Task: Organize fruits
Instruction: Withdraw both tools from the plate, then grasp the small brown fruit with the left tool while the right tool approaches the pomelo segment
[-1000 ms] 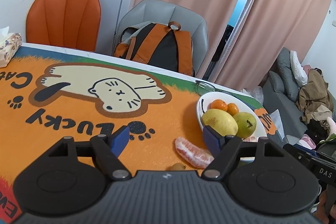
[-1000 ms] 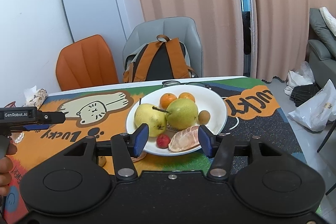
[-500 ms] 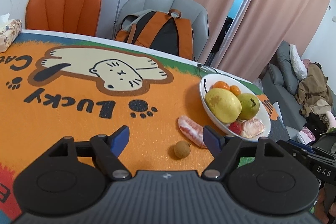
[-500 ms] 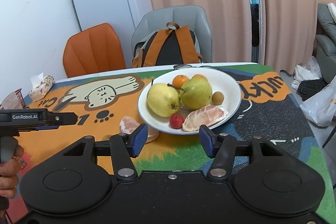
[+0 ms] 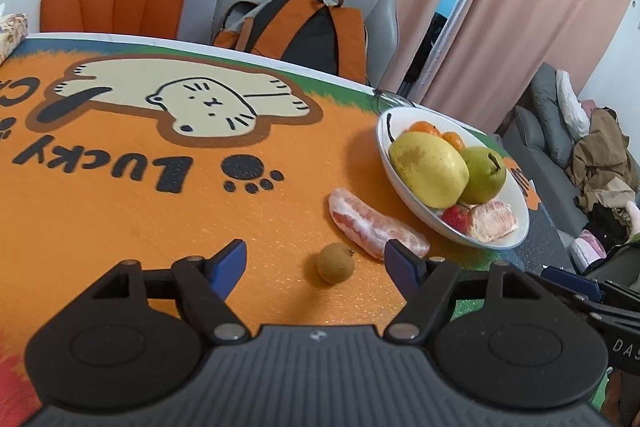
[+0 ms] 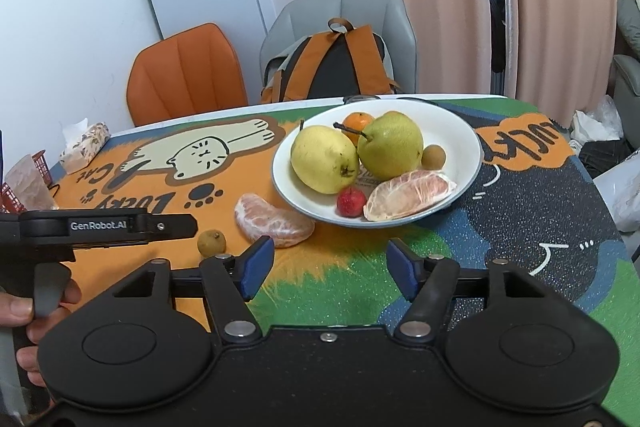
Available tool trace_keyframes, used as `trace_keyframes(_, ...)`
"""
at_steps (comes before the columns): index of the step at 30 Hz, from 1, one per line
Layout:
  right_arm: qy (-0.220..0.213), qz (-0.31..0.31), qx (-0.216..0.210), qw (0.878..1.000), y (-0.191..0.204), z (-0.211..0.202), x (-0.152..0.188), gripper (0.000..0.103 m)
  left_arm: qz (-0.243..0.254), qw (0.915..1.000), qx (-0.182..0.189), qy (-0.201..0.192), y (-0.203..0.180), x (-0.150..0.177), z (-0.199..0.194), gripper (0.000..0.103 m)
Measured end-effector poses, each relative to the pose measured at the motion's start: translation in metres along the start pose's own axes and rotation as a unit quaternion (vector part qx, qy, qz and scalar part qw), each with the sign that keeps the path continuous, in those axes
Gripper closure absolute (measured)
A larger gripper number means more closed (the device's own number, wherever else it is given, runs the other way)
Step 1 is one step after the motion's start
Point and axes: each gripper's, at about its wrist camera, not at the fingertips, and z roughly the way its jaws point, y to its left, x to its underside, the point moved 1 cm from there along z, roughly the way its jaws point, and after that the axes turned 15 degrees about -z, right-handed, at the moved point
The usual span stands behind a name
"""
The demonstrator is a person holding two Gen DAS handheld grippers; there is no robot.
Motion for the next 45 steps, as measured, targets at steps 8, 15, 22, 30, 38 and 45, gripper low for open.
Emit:
trace_keyframes(8,0.006,0.008,0.004,1.0,-0.006,0.003,0.006,0.037,0.009,0.9999,0.001,0.005,-0.009,0.007,0.01,0.03)
trace_keyframes(15,0.011,0.005,0.002,1.0,-0.005,0.005,0.008,0.037,0.014,0.9998,0.002,0.011,-0.013,0.012,0.019,0.031)
trace_keyframes(22,0.013,0.005,0.004,1.0,-0.005,0.008,0.007,0.037,0.005,0.9998,0.003,0.02,-0.011,0.014,0.028,0.043)
trace_keyframes(30,0.018,0.001,-0.004,1.0,0.001,0.015,0.008,0.037,0.005,0.9999,0.003,0.011,-0.01,0.013,0.031,0.058)
trace_keyframes(38,0.02,0.001,-0.01,1.0,0.005,0.022,0.007,0.037,0.0,0.9998,0.008,0.02,-0.003,0.011,0.029,0.08)
trace_keyframes(45,0.019,-0.005,-0.027,0.999,0.017,0.033,0.001,0.037,-0.007,0.9999,-0.001,0.01,0.008,0.005,0.019,0.08)
